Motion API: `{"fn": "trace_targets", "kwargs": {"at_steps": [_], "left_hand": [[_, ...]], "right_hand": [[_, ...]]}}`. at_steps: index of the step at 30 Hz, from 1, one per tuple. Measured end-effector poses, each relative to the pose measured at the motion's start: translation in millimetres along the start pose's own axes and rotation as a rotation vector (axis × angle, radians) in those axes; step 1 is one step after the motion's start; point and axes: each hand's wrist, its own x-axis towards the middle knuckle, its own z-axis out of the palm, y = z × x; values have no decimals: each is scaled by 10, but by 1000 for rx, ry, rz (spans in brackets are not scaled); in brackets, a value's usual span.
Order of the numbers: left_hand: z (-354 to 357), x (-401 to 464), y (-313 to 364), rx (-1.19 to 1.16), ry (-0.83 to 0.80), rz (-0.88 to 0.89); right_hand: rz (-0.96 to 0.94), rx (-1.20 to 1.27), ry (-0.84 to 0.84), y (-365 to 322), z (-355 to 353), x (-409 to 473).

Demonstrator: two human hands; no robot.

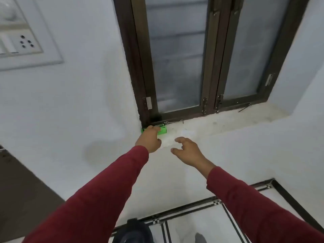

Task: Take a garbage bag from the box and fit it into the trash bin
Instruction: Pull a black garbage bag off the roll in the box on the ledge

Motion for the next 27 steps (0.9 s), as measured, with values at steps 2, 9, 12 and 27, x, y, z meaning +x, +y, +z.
{"fn": "trace_targets", "kwargs": {"at_steps": [2,9,12,27], "left_hand": [[117,415,-15,40,-54,-38],[420,1438,-169,346,-241,-99],[517,1696,-239,432,-320,-117],[810,2031,33,-991,285,-643]], "right_hand": [[20,27,-30,154,-14,409],[105,61,-201,387,-53,1510],[154,142,-257,414,-2,1851],[601,956,-285,642,-139,2286]]}}
